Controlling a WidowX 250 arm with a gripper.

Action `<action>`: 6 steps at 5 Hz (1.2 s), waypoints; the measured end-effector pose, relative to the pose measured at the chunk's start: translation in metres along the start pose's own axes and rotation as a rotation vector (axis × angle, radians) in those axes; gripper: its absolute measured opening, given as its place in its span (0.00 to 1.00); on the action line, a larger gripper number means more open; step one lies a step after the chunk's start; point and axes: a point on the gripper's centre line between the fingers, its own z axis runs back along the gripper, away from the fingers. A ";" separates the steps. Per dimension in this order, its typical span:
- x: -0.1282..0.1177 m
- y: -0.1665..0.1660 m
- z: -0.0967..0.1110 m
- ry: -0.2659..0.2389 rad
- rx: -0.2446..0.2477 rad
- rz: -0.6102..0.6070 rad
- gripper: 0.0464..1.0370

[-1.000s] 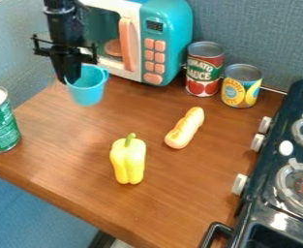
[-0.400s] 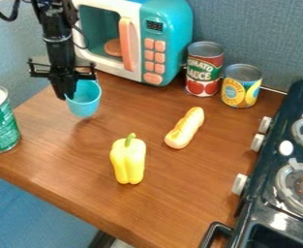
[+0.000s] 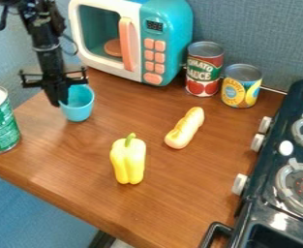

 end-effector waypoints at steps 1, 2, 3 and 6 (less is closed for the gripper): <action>-0.001 0.000 0.001 0.016 -0.023 0.059 0.27; -0.002 -0.003 0.008 0.016 -0.043 0.064 0.56; 0.001 -0.005 0.030 -0.033 -0.070 0.041 0.86; -0.017 -0.078 0.080 -0.048 -0.026 -0.457 0.97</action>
